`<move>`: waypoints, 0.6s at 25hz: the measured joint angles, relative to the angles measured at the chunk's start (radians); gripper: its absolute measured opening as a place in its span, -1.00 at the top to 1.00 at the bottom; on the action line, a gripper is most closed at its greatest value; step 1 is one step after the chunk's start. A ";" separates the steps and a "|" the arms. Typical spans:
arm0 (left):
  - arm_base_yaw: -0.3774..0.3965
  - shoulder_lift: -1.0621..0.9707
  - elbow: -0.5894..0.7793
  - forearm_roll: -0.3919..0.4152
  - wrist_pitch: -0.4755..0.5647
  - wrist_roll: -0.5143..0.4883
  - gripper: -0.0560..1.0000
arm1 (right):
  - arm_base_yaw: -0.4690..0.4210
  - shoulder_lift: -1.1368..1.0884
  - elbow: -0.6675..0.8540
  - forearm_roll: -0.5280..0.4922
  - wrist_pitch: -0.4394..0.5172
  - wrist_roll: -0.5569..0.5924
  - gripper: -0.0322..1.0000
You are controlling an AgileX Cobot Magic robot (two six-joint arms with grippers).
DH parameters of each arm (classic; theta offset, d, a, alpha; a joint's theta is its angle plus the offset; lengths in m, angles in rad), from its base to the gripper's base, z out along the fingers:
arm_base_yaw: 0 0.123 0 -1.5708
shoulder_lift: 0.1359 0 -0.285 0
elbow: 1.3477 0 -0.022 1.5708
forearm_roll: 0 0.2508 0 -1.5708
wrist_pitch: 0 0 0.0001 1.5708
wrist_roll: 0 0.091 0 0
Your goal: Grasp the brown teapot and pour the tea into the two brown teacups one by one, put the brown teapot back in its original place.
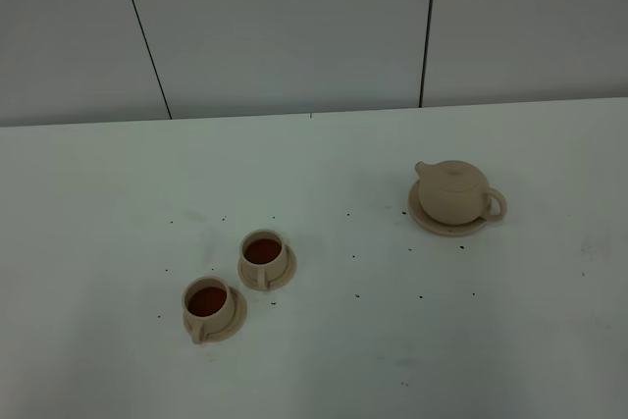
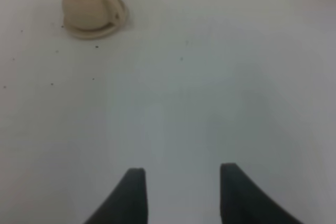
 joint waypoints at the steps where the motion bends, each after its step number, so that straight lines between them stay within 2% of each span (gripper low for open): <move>1: 0.000 0.000 0.000 0.000 0.000 0.000 0.45 | 0.000 0.000 0.000 0.000 0.000 0.000 0.31; 15: 0.000 0.000 0.000 0.000 0.000 0.000 0.45 | 0.000 0.000 0.000 0.000 0.000 0.000 0.32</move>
